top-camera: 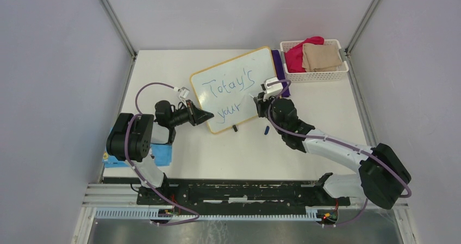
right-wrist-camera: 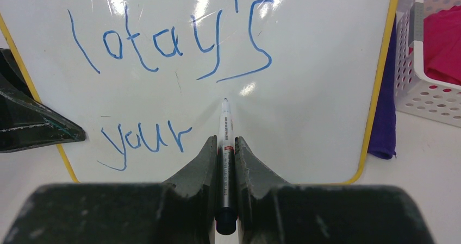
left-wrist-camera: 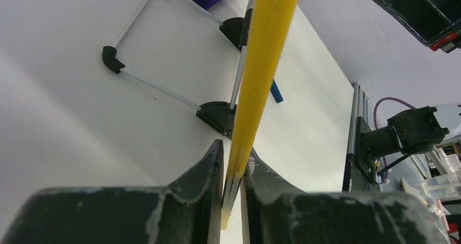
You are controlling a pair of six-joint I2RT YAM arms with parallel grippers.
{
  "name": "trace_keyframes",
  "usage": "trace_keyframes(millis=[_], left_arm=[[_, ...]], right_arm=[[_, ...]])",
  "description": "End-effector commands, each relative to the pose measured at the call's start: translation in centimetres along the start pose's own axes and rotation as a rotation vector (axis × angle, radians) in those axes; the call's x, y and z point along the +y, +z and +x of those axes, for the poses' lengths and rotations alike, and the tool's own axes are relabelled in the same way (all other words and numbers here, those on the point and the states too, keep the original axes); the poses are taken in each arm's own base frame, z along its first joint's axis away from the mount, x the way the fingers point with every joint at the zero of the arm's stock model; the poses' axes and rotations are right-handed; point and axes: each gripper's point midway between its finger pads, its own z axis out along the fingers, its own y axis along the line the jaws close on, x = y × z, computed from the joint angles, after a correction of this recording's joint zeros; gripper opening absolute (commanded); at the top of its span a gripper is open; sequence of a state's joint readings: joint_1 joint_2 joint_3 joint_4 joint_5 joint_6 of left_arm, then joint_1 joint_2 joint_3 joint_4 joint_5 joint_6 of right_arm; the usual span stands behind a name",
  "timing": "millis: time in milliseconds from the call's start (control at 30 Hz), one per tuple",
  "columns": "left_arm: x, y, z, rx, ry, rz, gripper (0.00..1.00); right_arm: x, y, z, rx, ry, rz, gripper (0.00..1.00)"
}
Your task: Write a sentence on the whiteboard
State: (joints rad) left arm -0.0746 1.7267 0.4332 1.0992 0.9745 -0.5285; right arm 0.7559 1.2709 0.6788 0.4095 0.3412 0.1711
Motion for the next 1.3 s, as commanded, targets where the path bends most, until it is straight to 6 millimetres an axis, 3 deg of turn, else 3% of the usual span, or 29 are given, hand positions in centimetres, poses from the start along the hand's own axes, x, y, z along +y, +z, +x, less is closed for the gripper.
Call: trace_keyframes(millis=[0,533,1267], left_arm=[[1.7,-0.1,1.1,0.026,-0.001,-0.079,0.02],[1.7,0.0,1.1,0.03,0.002,-0.079,0.02],[1.7,0.1,1.3,0.039,0.004,-0.081,0.02]], right_arm=[[0.3,1.0,-3.0,-0.072,0.032,0.0,0.0],[-0.8,1.6,-0.5,-0.012,0.015,0.039,0.0],[-2.1,0.0,4.3,0.077,0.012,0.061,0.0]])
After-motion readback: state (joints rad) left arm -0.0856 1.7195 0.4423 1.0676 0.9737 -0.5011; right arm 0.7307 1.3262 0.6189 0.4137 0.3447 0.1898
